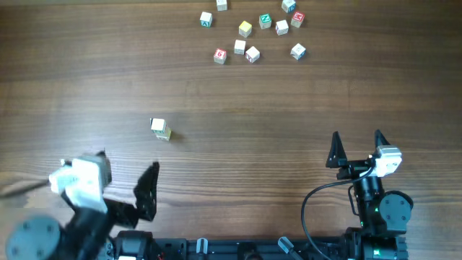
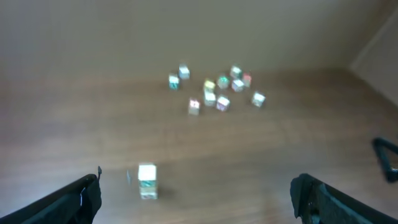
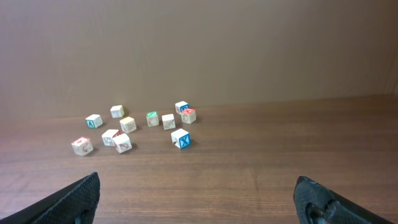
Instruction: Form a tower
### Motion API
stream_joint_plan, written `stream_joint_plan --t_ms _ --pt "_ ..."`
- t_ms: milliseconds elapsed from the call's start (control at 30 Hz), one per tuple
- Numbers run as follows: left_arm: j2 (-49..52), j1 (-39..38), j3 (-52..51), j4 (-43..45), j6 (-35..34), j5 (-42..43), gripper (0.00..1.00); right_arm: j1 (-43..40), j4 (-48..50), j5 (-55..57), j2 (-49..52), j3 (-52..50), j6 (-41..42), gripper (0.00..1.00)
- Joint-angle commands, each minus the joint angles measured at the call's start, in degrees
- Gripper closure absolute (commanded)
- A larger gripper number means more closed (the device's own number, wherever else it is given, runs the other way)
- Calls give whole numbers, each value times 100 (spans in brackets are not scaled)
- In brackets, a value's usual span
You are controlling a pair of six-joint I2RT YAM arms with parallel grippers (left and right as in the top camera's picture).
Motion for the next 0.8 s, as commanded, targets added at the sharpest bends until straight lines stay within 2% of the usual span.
stream_joint_plan --t_ms 0,67,133,167,267,433,767 --pt "-1099 505 -1423 621 706 20 0 -35 20 59 -52 -2 39 0" --pt "-1648 798 -2632 1628 702 68 0 -35 20 59 -52 -4 39 0" --pt "-1899 828 -3327 2470 702 116 0 -35 20 59 -52 -4 37 0" --pt "-2122 776 -4094 3451 702 140 0 -35 20 59 -52 -4 37 0" --pt "-2444 605 -5687 5062 702 68 0 -35 20 59 -52 -4 39 0" --pt "-2459 339 -6426 5469 702 -452 0 -35 20 59 -52 -4 39 0" --pt "-2459 328 -6516 5633 699 -708 0 -35 20 59 -52 -4 39 0"
